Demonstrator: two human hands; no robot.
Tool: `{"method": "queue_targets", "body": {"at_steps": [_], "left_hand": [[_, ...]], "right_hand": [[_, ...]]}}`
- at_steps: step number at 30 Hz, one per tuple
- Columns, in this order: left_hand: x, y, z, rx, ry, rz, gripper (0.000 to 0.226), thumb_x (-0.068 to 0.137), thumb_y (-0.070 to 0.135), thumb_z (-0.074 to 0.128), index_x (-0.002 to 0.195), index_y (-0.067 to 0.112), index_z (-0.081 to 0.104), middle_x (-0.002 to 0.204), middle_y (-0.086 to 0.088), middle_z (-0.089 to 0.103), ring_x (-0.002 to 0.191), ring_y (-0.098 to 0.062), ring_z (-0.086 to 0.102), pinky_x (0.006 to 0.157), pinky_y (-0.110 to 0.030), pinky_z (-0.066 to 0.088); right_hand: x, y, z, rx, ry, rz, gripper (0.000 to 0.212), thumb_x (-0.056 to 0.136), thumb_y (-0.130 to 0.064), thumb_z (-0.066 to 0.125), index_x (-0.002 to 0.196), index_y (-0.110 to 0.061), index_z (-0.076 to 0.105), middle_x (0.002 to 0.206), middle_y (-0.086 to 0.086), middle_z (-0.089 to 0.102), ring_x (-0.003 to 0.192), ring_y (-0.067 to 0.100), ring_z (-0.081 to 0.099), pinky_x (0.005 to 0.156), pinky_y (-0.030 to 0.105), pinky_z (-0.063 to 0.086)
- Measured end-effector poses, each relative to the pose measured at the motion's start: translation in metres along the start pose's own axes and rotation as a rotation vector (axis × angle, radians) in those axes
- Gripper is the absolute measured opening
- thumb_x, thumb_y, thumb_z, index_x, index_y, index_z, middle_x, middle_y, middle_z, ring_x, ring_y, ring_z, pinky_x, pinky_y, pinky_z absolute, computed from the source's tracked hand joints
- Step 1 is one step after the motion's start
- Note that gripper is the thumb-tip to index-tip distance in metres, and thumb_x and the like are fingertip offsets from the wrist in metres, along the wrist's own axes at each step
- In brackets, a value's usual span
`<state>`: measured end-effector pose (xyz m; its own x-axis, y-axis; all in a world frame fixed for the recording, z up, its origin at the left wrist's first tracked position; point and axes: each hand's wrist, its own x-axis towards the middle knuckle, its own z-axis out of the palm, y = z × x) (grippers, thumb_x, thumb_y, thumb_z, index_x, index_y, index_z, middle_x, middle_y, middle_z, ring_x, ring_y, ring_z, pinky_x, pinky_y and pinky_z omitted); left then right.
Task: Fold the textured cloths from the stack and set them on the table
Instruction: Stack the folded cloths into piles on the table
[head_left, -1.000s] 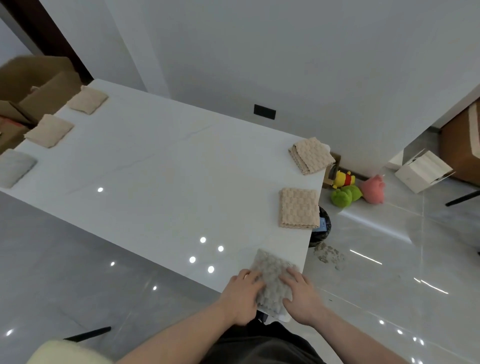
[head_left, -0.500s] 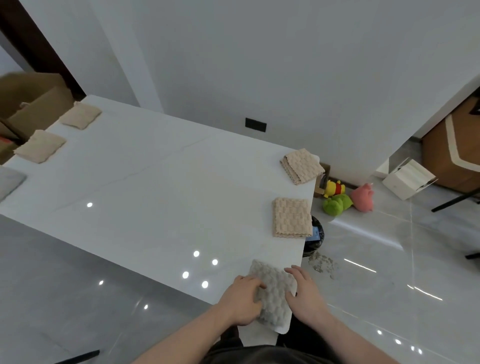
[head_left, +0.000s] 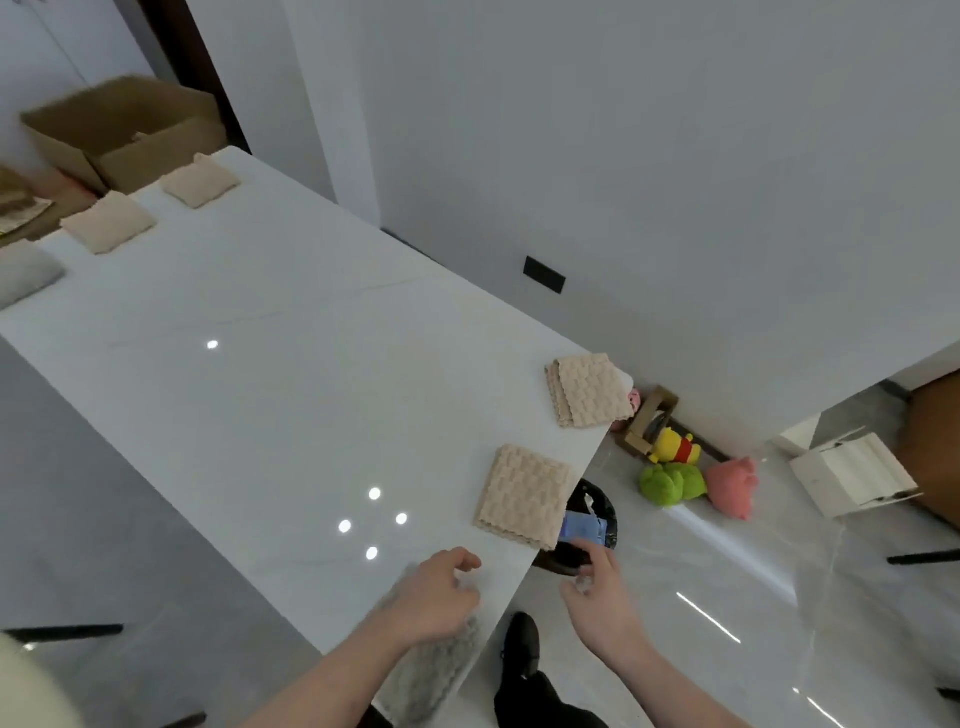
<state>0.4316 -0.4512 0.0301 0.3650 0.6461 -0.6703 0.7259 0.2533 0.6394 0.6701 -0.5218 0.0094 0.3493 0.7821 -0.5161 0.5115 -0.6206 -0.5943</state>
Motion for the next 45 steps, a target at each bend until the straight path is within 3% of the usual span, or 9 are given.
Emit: {"method": "queue_targets", "body": {"at_steps": [6, 10, 19, 21, 25, 28, 30, 41, 45], "left_hand": [[0.019, 0.029, 0.039, -0.209, 0.093, -0.18, 0.048, 0.094, 0.024, 0.059, 0.14, 0.025, 0.05, 0.135, 0.007, 0.054, 0.098, -0.009, 0.062, 0.071, -0.013, 0.049], [0.032, 0.04, 0.061, -0.309, 0.121, -0.259, 0.058, 0.094, 0.023, 0.061, 0.147, 0.023, 0.039, 0.137, 0.004, 0.051, 0.103, -0.012, 0.059, 0.058, -0.006, 0.042], [0.071, 0.048, 0.074, -0.437, 0.128, -0.337, 0.08, 0.091, 0.017, 0.069, 0.157, 0.013, 0.024, 0.142, -0.005, 0.049, 0.127, -0.023, 0.053, 0.096, -0.028, 0.048], [0.081, 0.047, 0.069, -0.369, 0.298, -0.28, 0.074, 0.082, 0.015, 0.078, 0.148, 0.015, 0.045, 0.131, -0.004, 0.061, 0.12, -0.024, 0.063, 0.095, -0.03, 0.051], [0.093, 0.043, 0.067, -0.48, 0.127, -0.326, 0.048, 0.087, 0.007, 0.069, 0.132, 0.019, 0.064, 0.131, -0.005, 0.065, 0.129, -0.026, 0.056, 0.105, -0.024, 0.027], [0.086, 0.058, 0.062, -0.675, 0.292, -0.332, 0.022, 0.083, 0.005, 0.064, 0.102, 0.016, 0.064, 0.102, -0.006, 0.068, 0.094, -0.022, 0.068, 0.078, -0.028, 0.054], [0.082, 0.063, 0.061, -0.754, 0.323, -0.312, 0.012, 0.084, 0.007, 0.065, 0.091, 0.017, 0.066, 0.095, -0.001, 0.07, 0.086, -0.019, 0.068, 0.079, -0.036, 0.059], [0.066, 0.055, 0.067, -0.749, 0.549, -0.24, 0.015, 0.097, 0.018, 0.06, 0.11, 0.027, 0.062, 0.105, 0.006, 0.069, 0.091, -0.01, 0.068, 0.069, -0.02, 0.053], [0.067, 0.039, 0.073, -0.728, 0.591, -0.317, 0.036, 0.096, 0.022, 0.066, 0.129, 0.017, 0.051, 0.114, 0.002, 0.06, 0.089, -0.011, 0.062, 0.069, -0.019, 0.05]], "right_hand": [[0.071, -0.002, -0.052, -0.087, -0.058, -0.079, 0.056, 0.097, -0.022, 0.06, 0.15, -0.027, 0.041, 0.155, 0.0, 0.036, 0.105, 0.017, 0.057, 0.063, 0.024, 0.051], [0.107, -0.025, -0.066, -0.167, -0.141, -0.144, 0.063, 0.098, -0.024, 0.06, 0.155, -0.025, 0.034, 0.16, 0.003, 0.033, 0.121, 0.025, 0.06, 0.087, 0.034, 0.052], [0.152, -0.046, -0.06, -0.254, -0.337, -0.132, 0.077, 0.098, -0.033, 0.058, 0.163, -0.03, 0.015, 0.169, 0.0, 0.022, 0.138, 0.027, 0.05, 0.108, 0.039, 0.046], [0.155, -0.047, -0.056, -0.247, -0.38, -0.113, 0.074, 0.099, -0.028, 0.058, 0.162, -0.027, 0.02, 0.167, 0.001, 0.026, 0.138, 0.027, 0.05, 0.105, 0.036, 0.046], [0.152, -0.048, -0.053, -0.266, -0.414, -0.049, 0.066, 0.099, -0.027, 0.057, 0.16, -0.02, 0.03, 0.157, 0.01, 0.04, 0.116, 0.023, 0.058, 0.095, 0.032, 0.045], [0.149, -0.045, -0.05, -0.255, -0.432, -0.001, 0.059, 0.1, -0.026, 0.057, 0.155, -0.013, 0.039, 0.138, 0.009, 0.055, 0.1, 0.018, 0.059, 0.087, 0.028, 0.046], [0.147, -0.043, -0.047, -0.23, -0.425, 0.018, 0.051, 0.098, -0.023, 0.06, 0.146, -0.009, 0.052, 0.124, 0.006, 0.063, 0.097, 0.019, 0.062, 0.087, 0.033, 0.052], [0.133, -0.052, -0.038, -0.094, -0.315, -0.063, 0.019, 0.093, -0.013, 0.058, 0.111, -0.017, 0.062, 0.109, 0.0, 0.066, 0.098, 0.018, 0.063, 0.082, 0.03, 0.051], [0.129, -0.052, -0.035, -0.108, -0.361, -0.044, 0.042, 0.097, -0.016, 0.057, 0.138, -0.019, 0.046, 0.13, 0.004, 0.058, 0.1, 0.019, 0.062, 0.08, 0.03, 0.049]]}}
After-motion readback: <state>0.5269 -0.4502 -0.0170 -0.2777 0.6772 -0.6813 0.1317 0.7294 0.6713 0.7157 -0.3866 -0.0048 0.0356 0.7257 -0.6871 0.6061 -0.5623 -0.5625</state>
